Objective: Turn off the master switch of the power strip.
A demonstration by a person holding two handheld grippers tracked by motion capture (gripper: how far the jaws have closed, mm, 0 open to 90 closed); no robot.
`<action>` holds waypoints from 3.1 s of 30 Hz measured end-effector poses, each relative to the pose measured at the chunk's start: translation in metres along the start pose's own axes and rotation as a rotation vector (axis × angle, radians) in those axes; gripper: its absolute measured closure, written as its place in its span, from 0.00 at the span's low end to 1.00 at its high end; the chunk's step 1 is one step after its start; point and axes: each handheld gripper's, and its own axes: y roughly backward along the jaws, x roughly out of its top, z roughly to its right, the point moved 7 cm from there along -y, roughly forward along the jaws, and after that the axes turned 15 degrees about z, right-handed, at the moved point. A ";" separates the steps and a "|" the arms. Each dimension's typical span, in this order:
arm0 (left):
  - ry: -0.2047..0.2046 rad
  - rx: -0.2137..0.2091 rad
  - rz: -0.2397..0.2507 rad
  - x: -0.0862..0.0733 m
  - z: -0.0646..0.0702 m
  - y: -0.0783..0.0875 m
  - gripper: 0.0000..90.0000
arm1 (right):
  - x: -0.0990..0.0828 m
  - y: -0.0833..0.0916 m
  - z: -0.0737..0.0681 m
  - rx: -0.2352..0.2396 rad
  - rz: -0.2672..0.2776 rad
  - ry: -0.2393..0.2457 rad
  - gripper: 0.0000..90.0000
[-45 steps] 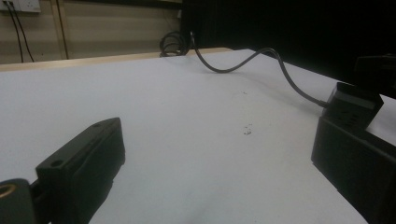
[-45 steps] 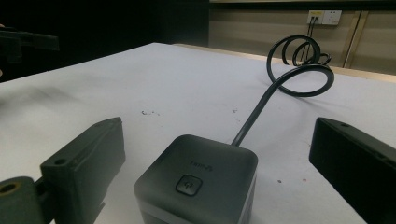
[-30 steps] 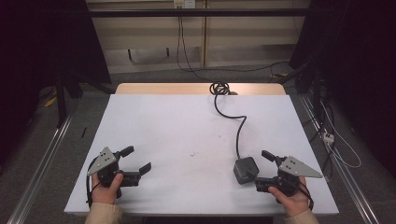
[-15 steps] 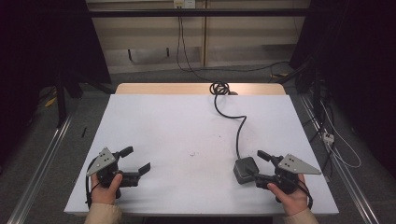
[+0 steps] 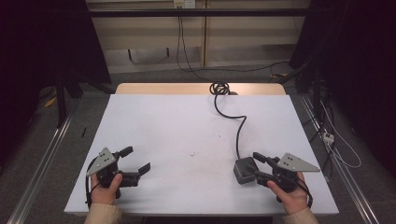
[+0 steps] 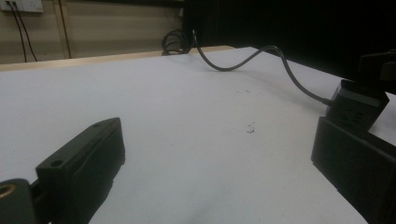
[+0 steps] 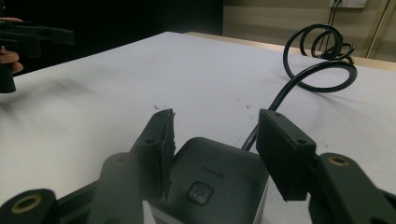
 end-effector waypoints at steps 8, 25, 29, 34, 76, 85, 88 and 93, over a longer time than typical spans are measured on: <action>-0.003 -0.002 -0.002 0.000 0.000 0.000 0.03 | -0.001 0.000 -0.001 0.019 -0.014 0.006 0.63; -0.005 -0.004 -0.004 -0.001 0.000 0.000 0.03 | -0.003 -0.001 -0.005 0.067 -0.044 -0.013 0.80; -0.008 -0.003 -0.006 -0.001 0.000 0.000 0.03 | -0.002 -0.001 -0.005 0.074 -0.046 -0.013 0.82; -0.005 0.000 -0.005 -0.001 0.000 -0.001 0.03 | -0.003 -0.001 -0.005 0.080 -0.050 -0.015 0.84; -0.005 0.001 -0.007 -0.001 0.000 -0.001 0.03 | -0.006 0.006 0.000 0.111 -0.087 -0.036 1.00; -0.004 0.001 -0.006 -0.001 0.000 -0.001 0.03 | -0.007 0.007 0.000 0.114 -0.094 -0.033 1.00; -0.006 0.003 -0.007 -0.001 0.000 -0.001 0.03 | -0.007 0.007 0.000 0.117 -0.098 -0.032 1.00; -0.004 0.002 -0.007 -0.001 0.000 -0.001 0.03 | -0.008 0.008 0.000 0.122 -0.107 -0.029 1.00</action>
